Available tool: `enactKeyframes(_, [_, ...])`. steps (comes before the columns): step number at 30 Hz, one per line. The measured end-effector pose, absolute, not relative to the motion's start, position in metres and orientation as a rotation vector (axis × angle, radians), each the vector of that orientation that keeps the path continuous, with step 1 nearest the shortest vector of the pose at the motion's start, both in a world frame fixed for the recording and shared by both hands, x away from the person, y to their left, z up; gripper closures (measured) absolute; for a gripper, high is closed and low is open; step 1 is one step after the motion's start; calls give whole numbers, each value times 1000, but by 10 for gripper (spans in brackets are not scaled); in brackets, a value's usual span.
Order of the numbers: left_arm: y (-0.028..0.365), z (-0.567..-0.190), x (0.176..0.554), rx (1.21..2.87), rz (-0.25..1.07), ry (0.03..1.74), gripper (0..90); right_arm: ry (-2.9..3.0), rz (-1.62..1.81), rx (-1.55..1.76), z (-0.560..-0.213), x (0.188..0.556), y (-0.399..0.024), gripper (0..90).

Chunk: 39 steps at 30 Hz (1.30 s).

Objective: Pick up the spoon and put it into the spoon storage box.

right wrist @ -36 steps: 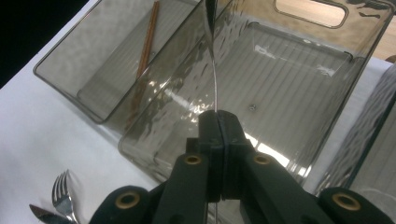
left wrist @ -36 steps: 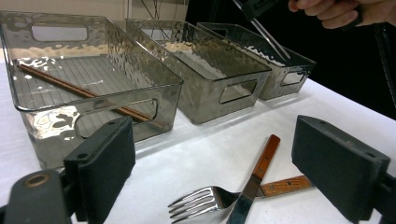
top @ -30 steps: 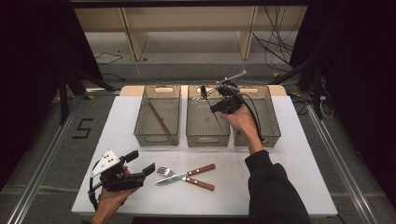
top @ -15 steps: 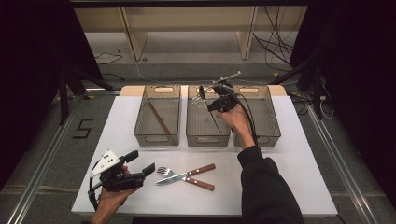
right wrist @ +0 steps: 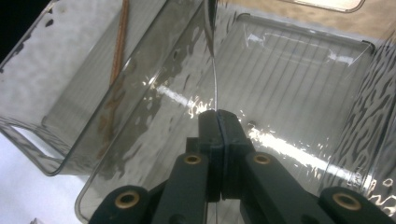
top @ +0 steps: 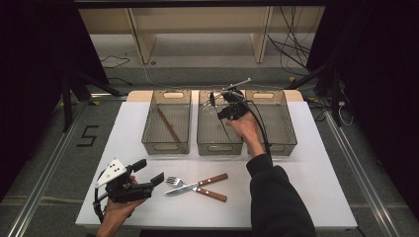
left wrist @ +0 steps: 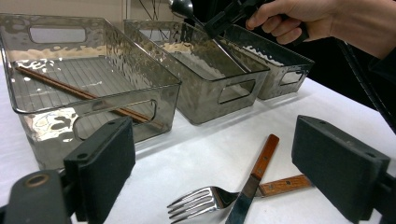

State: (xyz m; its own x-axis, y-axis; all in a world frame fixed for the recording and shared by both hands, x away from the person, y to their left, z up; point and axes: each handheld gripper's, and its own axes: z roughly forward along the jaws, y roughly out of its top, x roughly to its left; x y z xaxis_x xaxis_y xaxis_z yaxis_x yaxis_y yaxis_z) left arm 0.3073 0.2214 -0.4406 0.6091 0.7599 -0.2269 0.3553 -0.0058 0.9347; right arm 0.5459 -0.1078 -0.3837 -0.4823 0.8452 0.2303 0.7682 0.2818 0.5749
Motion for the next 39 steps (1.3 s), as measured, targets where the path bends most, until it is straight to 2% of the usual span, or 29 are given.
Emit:
enactKeyframes(14, [222, -440, 307, 1601, 410, 951, 131, 2418, 942, 1568, -396, 547, -101, 887])
enactKeyframes(18, [222, -440, 307, 1600, 410, 951, 132, 2439, 957, 1577, -399, 547, -101, 721])
enactKeyframes(22, [222, -440, 307, 1605, 411, 950, 132, 2449, 1006, 1562, -394, 545, -102, 621])
enactKeyframes(32, [222, -440, 307, 1602, 411, 952, 131, 2506, 1127, 1363, -374, 524, -101, 439])
enactKeyframes(39, [222, -440, 307, 1599, 411, 955, 131, 2551, 1176, 1194, -362, 500, -96, 364])
